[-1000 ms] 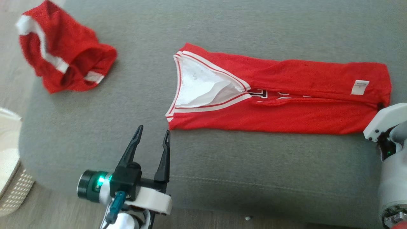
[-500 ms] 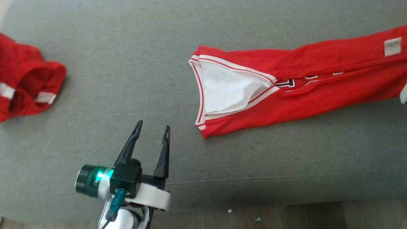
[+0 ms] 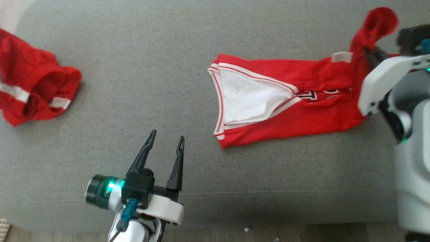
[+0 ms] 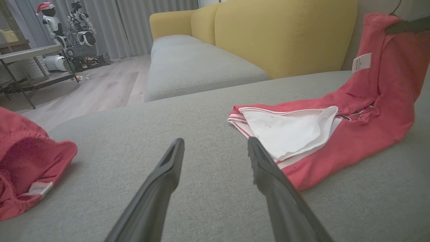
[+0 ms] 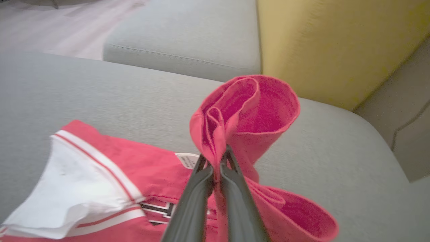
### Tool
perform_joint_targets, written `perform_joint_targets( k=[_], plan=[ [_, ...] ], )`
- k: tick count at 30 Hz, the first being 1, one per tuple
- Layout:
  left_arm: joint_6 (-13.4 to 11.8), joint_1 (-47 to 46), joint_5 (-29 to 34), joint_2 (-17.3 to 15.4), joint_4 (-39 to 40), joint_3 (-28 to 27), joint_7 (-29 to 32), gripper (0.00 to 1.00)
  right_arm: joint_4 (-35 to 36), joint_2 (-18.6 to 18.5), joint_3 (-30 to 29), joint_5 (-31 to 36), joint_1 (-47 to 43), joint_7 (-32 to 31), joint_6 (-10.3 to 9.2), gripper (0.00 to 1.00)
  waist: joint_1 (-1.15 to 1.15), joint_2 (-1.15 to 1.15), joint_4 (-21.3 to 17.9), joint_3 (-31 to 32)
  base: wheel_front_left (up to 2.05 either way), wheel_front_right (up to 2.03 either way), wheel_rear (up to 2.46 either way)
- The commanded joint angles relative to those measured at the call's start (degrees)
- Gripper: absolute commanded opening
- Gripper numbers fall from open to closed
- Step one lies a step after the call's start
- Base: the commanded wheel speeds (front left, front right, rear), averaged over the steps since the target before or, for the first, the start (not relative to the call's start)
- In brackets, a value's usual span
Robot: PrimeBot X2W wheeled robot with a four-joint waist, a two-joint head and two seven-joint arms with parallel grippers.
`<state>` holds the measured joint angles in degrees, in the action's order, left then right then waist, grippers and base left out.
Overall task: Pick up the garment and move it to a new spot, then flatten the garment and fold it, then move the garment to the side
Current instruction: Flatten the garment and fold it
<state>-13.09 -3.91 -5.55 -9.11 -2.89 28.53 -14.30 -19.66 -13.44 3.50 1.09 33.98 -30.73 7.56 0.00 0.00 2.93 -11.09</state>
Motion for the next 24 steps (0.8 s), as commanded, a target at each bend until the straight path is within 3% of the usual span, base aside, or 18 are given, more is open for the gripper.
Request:
perform_joint_targets(
  k=[1, 5, 11, 24],
  plan=[
    [0.07, -2.04, 0.46, 0.14, 1.46, -2.46, -0.70, 1.00, 5.23, 0.61, 2.93, -1.58, -0.35, -1.23, -0.08, 0.00, 0.00, 0.00, 1.22, 0.55, 0.00, 0.00, 0.00],
    [0.66, -1.37, 0.32, 0.75, 0.52, -2.44, -0.70, 1.00, 8.88, 3.45, 5.29, -4.34, -3.82, -2.73, -0.08, 0.00, 0.00, 0.00, 3.21, 1.53, 0.00, 0.00, 0.00],
    [1.48, -1.04, 0.31, 1.43, -0.51, -2.31, -0.70, 1.00, 8.93, 6.92, 8.71, -5.42, -5.51, -2.81, -0.08, 0.00, 0.00, 0.00, 5.48, 2.17, 0.00, 0.00, 0.00],
    [2.92, -0.76, 0.72, 2.55, -1.58, -2.66, -0.70, 1.00, 0.38, 10.32, 12.85, -6.69, -4.70, -0.69, -0.08, 0.00, 0.00, 0.00, 9.09, 2.39, 0.00, 0.00, 0.00]
  ],
)
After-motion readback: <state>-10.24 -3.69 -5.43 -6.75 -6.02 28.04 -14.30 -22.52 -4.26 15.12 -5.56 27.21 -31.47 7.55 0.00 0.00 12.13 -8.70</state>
